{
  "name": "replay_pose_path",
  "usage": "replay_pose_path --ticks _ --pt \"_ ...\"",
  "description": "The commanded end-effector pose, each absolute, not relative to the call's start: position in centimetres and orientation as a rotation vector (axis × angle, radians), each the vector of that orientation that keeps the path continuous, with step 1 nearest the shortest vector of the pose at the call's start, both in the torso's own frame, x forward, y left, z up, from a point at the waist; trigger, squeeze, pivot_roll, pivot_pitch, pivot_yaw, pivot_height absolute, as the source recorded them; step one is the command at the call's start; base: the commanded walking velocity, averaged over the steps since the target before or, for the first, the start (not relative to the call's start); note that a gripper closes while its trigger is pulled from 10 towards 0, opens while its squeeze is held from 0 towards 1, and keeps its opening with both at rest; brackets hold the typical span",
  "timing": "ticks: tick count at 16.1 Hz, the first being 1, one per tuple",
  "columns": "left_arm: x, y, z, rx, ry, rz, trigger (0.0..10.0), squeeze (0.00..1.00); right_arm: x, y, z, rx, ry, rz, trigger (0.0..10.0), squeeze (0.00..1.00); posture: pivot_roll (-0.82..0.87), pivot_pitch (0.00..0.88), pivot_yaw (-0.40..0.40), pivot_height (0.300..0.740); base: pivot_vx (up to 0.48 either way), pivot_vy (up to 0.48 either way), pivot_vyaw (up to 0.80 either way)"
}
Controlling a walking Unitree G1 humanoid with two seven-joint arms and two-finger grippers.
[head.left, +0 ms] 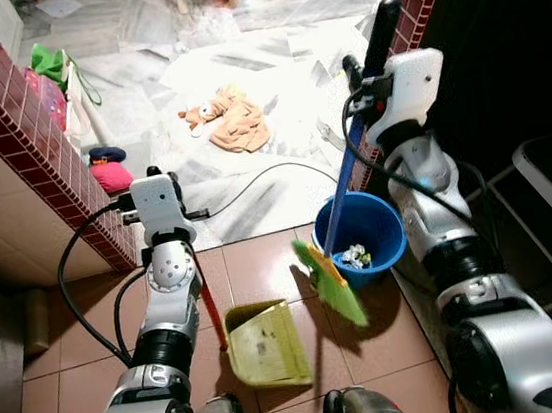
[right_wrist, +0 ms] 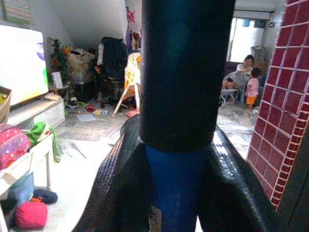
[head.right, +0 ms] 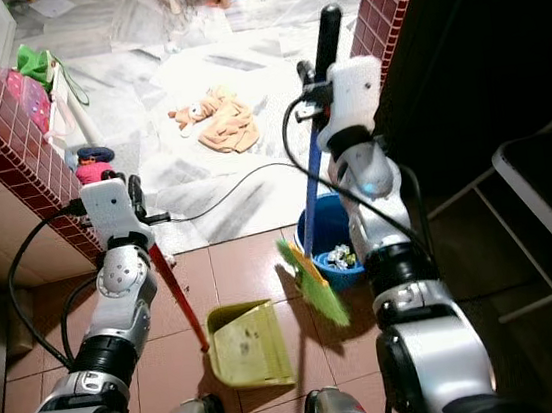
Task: Sweep floor
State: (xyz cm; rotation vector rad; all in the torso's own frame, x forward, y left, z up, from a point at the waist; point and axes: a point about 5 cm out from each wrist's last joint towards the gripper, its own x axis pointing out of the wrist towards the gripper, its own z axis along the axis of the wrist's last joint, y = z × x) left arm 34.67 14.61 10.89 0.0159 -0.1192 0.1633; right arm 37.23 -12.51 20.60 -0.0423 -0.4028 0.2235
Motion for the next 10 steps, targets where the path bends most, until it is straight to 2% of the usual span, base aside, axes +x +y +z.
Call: replay_pose_path --ticks 1,4,6,10 --pt "35.0 14.7 11.9 0.058 -0.161 0.176 10.0 0.0 36.7 -11.4 21.2 -0.072 -0.463 0.264 10.0 0.0 -0.09 0.088 -0.029 0.74 0.0 0.0 0.0" --pt "34.5 15.1 11.7 0.036 -0.186 0.214 10.0 0.0 35.6 -9.3 19.0 -0.032 -0.399 0.331 10.0 0.0 -0.08 0.094 -0.03 0.74 0.0 0.0 0.0" --pt "34.2 15.2 10.9 0.033 -0.179 0.252 10.0 0.0 35.2 -8.0 18.6 0.074 -0.353 0.374 10.0 0.0 -0.07 0.098 -0.03 0.74 0.0 0.0 0.0" --pt "34.4 14.3 10.8 0.021 -0.157 0.212 10.0 0.0 35.8 -8.6 20.5 0.185 -0.376 0.338 10.0 0.0 -0.08 0.094 -0.031 0.74 0.0 0.0 0.0"
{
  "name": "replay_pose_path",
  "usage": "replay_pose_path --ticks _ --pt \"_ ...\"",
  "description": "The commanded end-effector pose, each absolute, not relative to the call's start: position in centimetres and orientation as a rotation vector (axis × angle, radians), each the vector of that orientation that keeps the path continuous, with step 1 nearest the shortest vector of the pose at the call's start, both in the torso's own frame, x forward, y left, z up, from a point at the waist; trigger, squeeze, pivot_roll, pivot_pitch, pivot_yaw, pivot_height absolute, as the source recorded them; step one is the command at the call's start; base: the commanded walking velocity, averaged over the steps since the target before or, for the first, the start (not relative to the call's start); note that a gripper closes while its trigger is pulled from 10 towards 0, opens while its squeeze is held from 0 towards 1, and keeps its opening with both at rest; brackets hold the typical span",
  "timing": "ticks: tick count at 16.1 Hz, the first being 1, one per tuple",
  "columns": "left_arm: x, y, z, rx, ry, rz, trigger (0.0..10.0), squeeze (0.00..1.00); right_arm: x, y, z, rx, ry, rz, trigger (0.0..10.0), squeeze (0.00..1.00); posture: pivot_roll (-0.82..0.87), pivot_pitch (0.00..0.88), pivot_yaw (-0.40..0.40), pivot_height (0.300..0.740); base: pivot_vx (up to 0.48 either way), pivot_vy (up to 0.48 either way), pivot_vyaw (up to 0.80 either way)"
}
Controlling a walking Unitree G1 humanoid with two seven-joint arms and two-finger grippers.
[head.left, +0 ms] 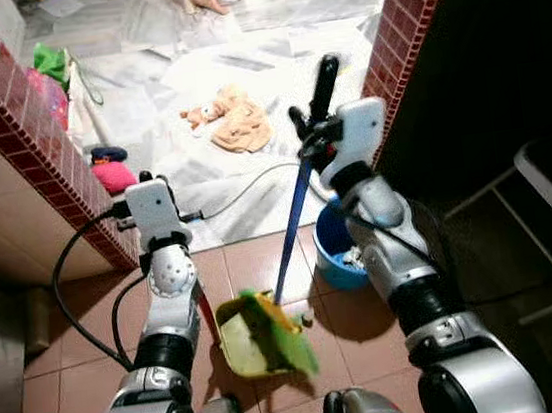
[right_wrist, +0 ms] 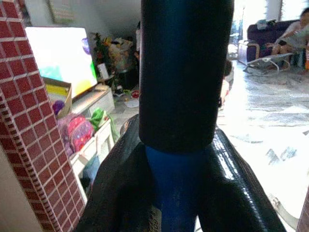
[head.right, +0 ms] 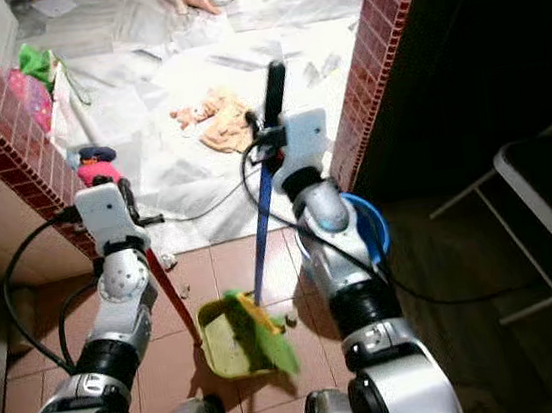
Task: Sweep floor
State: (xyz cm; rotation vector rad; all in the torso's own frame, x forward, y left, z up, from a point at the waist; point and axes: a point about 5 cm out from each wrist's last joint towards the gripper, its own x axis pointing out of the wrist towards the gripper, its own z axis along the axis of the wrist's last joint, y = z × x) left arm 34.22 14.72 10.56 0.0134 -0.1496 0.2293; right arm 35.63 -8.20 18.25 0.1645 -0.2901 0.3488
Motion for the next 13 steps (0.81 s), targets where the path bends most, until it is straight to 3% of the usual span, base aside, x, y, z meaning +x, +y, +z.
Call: replay_pose_path --ticks 1,7,13 --pt "34.4 14.2 10.8 0.025 -0.155 0.21 10.0 0.0 35.9 -8.8 21.1 0.195 -0.392 0.336 10.0 0.0 -0.08 0.092 -0.031 0.74 0.0 0.0 0.0" --pt "34.3 14.5 10.4 0.047 -0.143 0.21 10.0 0.0 36.6 -10.3 26.2 0.16 -0.539 0.323 10.0 0.0 -0.09 0.089 -0.027 0.74 0.0 0.0 0.0" --pt "34.4 14.6 10.5 0.063 -0.146 0.201 10.0 0.0 35.9 -10.1 22.0 -0.064 -0.472 0.364 10.0 0.0 -0.08 0.08 -0.028 0.74 0.0 0.0 0.0"
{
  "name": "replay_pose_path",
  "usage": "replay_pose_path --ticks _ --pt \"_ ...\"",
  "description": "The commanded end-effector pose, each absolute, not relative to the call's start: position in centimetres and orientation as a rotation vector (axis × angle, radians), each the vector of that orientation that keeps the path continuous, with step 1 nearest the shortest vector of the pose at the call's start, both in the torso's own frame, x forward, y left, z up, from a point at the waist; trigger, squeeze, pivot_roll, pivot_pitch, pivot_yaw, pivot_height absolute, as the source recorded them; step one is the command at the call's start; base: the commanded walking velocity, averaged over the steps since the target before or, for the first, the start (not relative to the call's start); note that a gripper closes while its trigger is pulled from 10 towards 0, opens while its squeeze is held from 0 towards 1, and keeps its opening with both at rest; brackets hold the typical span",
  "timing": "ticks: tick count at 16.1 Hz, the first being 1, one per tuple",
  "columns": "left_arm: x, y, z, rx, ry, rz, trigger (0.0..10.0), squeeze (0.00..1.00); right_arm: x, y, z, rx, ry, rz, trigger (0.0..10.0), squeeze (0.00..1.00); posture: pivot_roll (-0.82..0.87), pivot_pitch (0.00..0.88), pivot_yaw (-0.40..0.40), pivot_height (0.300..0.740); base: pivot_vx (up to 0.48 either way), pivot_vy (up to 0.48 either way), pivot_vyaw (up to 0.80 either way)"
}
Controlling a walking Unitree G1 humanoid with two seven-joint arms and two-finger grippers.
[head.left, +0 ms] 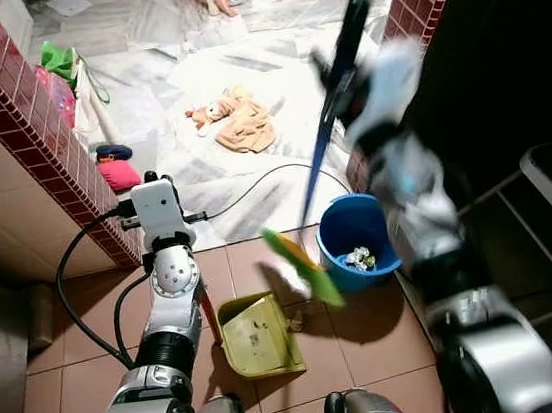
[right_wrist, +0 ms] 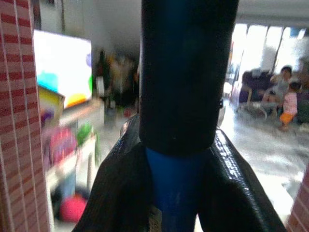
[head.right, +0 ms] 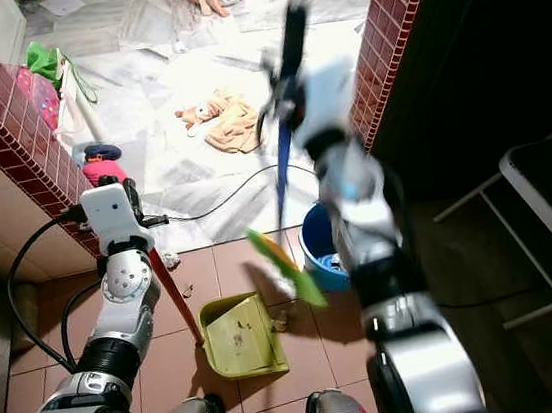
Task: Sweep floor
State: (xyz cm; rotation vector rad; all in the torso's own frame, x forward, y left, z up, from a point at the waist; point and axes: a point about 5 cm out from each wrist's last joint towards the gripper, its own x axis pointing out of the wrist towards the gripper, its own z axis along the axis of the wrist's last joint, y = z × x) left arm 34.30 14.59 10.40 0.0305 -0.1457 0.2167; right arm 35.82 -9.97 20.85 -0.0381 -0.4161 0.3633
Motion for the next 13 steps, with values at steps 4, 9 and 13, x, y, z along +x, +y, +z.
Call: replay_pose_path --ticks 4,9,13 --pt "34.4 14.5 10.3 0.062 -0.138 0.202 10.0 0.0 35.0 -9.5 18.3 -0.061 -0.342 0.375 10.0 0.0 -0.08 0.085 -0.027 0.74 0.0 0.0 0.0" --pt "34.5 14.2 10.2 0.004 -0.109 0.192 10.0 0.0 34.6 -8.3 17.3 0.141 -0.254 0.372 10.0 0.0 -0.08 0.086 -0.026 0.74 0.0 0.0 0.0" --pt "34.5 13.9 10.2 -0.014 -0.106 0.19 10.0 0.0 35.5 -9.0 19.5 0.272 -0.283 0.348 10.0 0.0 -0.09 0.088 -0.032 0.74 0.0 0.0 0.0"
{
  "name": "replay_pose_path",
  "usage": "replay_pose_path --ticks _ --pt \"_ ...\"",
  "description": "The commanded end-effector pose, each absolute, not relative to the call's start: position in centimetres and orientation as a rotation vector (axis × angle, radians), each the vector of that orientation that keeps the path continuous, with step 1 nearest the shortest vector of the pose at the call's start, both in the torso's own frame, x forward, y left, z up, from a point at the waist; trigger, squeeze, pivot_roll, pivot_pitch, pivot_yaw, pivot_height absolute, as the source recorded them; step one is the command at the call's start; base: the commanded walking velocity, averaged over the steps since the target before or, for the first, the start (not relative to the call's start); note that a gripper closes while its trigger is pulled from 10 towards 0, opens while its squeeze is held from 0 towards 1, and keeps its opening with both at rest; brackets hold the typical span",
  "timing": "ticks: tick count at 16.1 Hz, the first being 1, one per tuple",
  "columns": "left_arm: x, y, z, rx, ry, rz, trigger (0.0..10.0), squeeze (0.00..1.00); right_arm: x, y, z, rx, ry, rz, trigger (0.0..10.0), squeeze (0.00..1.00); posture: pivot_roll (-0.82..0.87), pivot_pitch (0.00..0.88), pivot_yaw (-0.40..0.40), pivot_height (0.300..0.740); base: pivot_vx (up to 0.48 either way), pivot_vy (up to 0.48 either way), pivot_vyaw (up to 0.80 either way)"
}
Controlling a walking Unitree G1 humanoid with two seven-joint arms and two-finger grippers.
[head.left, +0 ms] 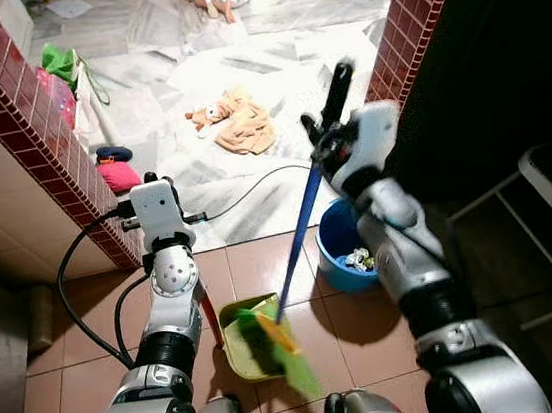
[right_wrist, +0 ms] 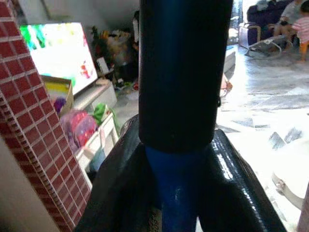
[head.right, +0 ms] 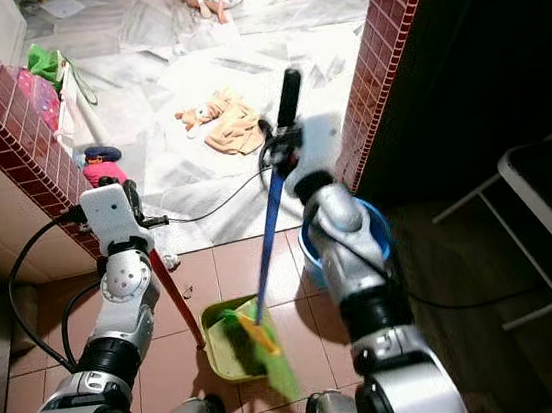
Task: Sweep floor
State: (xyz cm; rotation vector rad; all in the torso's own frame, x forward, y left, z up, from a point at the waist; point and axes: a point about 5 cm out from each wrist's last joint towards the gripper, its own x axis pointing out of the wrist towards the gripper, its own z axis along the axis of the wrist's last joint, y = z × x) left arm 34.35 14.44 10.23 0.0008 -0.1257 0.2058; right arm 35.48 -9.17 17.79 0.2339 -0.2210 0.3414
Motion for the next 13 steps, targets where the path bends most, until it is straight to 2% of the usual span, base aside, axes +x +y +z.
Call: replay_pose_path --ticks 1,3,8,13 --pt "34.5 13.9 10.2 -0.017 -0.105 0.191 10.0 0.0 35.6 -9.1 19.7 0.277 -0.286 0.349 10.0 0.0 -0.09 0.088 -0.033 0.74 0.0 0.0 0.0" --pt "34.5 13.9 10.2 -0.033 -0.106 0.189 10.0 0.0 35.7 -9.4 20.1 0.263 -0.298 0.346 10.0 0.0 -0.09 0.088 -0.035 0.74 0.0 0.0 0.0" --pt "34.6 14.0 10.4 -0.048 -0.112 0.186 10.0 0.0 35.9 -11.4 22.0 0.05 -0.423 0.306 10.0 0.0 -0.1 0.087 -0.035 0.74 0.0 0.0 0.0" --pt "34.7 13.9 10.3 -0.054 -0.103 0.179 10.0 0.0 36.5 -12.7 23.1 0.029 -0.453 0.271 10.0 0.0 -0.1 0.085 -0.032 0.74 0.0 0.0 0.0"
